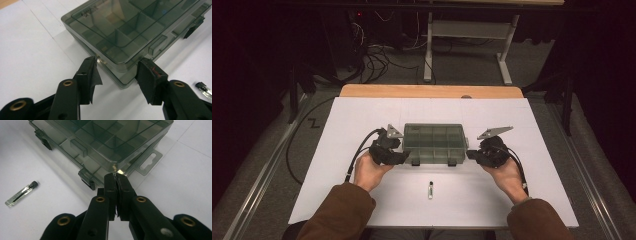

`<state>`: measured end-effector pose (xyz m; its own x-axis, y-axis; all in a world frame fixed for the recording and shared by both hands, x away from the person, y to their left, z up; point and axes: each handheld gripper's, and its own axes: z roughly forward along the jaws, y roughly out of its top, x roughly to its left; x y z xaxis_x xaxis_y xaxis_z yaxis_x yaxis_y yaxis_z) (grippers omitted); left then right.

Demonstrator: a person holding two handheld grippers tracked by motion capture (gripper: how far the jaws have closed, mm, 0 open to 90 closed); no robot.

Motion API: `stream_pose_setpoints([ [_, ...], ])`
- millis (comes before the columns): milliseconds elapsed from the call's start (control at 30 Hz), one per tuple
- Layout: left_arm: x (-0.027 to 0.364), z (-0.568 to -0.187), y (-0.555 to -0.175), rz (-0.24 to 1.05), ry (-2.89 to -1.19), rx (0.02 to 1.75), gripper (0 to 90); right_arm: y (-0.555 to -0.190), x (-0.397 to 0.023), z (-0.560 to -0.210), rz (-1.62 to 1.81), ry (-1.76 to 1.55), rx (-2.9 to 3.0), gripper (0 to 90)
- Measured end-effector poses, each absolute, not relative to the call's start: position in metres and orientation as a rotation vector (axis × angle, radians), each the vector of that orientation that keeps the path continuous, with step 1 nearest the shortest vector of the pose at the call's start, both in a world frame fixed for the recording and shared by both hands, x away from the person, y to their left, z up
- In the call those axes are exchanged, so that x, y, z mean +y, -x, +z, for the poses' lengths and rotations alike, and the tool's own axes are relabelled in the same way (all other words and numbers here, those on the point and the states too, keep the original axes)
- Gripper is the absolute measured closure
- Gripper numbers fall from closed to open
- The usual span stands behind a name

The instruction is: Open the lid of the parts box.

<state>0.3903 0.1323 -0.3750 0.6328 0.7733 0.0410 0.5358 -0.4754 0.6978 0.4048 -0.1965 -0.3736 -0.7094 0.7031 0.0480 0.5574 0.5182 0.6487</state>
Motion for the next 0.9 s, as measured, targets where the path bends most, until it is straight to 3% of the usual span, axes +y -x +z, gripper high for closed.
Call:
stream_pose_setpoints([
  [900, 0.136, -0.351, -0.409, 0.464, -2.068, 1.036, 47.8, -0.431, -0.195, -0.376, 0.933, -1.246, 2.461, 80.7],
])
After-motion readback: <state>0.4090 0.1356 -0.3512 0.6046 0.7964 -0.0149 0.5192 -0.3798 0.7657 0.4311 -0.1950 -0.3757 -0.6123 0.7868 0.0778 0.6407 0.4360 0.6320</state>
